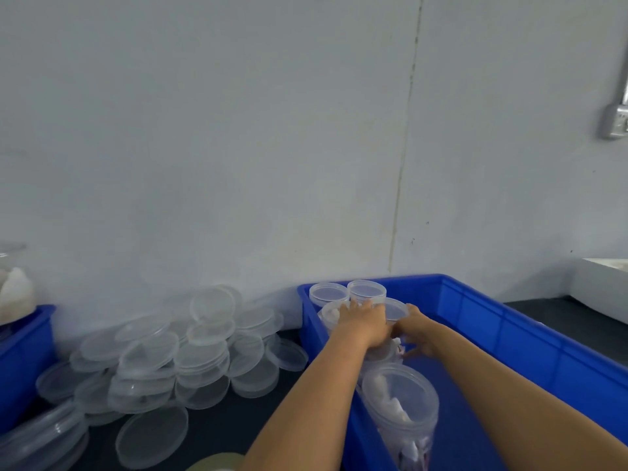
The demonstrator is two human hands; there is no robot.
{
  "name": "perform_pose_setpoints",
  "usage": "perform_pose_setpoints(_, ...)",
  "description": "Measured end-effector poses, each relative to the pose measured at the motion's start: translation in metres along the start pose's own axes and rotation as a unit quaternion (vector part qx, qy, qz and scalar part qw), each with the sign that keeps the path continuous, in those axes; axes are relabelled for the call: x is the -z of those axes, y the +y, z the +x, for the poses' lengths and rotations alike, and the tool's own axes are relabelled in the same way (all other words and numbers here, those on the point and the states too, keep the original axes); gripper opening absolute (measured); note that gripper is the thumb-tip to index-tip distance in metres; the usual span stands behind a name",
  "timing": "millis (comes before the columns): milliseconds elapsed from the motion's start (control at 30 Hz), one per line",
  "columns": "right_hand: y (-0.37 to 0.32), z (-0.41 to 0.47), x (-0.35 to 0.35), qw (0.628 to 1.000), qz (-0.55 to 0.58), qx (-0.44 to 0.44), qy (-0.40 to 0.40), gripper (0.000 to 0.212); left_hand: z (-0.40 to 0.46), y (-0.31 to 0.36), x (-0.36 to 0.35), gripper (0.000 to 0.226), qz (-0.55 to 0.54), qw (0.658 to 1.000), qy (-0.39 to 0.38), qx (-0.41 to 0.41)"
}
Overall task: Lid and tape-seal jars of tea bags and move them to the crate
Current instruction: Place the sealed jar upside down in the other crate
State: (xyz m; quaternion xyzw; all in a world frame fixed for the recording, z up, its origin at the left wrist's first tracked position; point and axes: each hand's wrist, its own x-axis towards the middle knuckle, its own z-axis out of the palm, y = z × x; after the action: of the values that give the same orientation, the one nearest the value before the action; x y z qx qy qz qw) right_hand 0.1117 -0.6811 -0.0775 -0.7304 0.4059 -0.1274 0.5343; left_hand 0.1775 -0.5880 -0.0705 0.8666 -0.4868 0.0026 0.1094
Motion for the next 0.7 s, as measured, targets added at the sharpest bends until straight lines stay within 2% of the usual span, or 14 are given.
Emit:
perform_pose_setpoints(100, -0.007, -0.005, -0.004, 0.999, -0.022, -0.008, 0.036, 0.081, -0.011, 0.002, 0.005, 0.041, 0.019, 1.000, -0.006, -0.006)
perform_pose_setpoints(233, -0.030, -0.024, -0.014, 0.970, -0.167, 0.053, 0.167, 0.060, -0.036, -0.005, 0.017, 0.043, 0.000, 0.999, 0.032, 0.005)
perform_pose_setpoints(333, -0.051, -0.048, -0.031, 0.949, -0.190, 0.146, 0.205, 0.045, -0.058, -0.021, 0.026, 0.038, -0.064, 0.995, 0.076, 0.016)
perform_pose_setpoints(433, -0.069, -0.077, -0.058, 0.939, -0.187, 0.240, 0.160, 0.040, -0.089, -0.042, 0.038, 0.027, -0.114, 0.984, 0.124, 0.056)
perform_pose_setpoints(533, -0.071, -0.113, -0.098, 0.942, -0.125, 0.301, 0.076, 0.031, -0.130, -0.063, 0.043, 0.018, -0.105, 0.983, 0.119, 0.097)
perform_pose_setpoints(600, -0.063, -0.137, -0.130, 0.941, -0.112, 0.321, 0.011, 0.031, -0.164, -0.079, 0.039, 0.027, -0.095, 0.981, 0.104, 0.133)
perform_pose_setpoints(700, -0.041, -0.167, -0.177, 0.945, -0.101, 0.301, -0.084, 0.032, -0.218, -0.103, 0.025, 0.029, -0.100, 0.976, 0.080, 0.175)
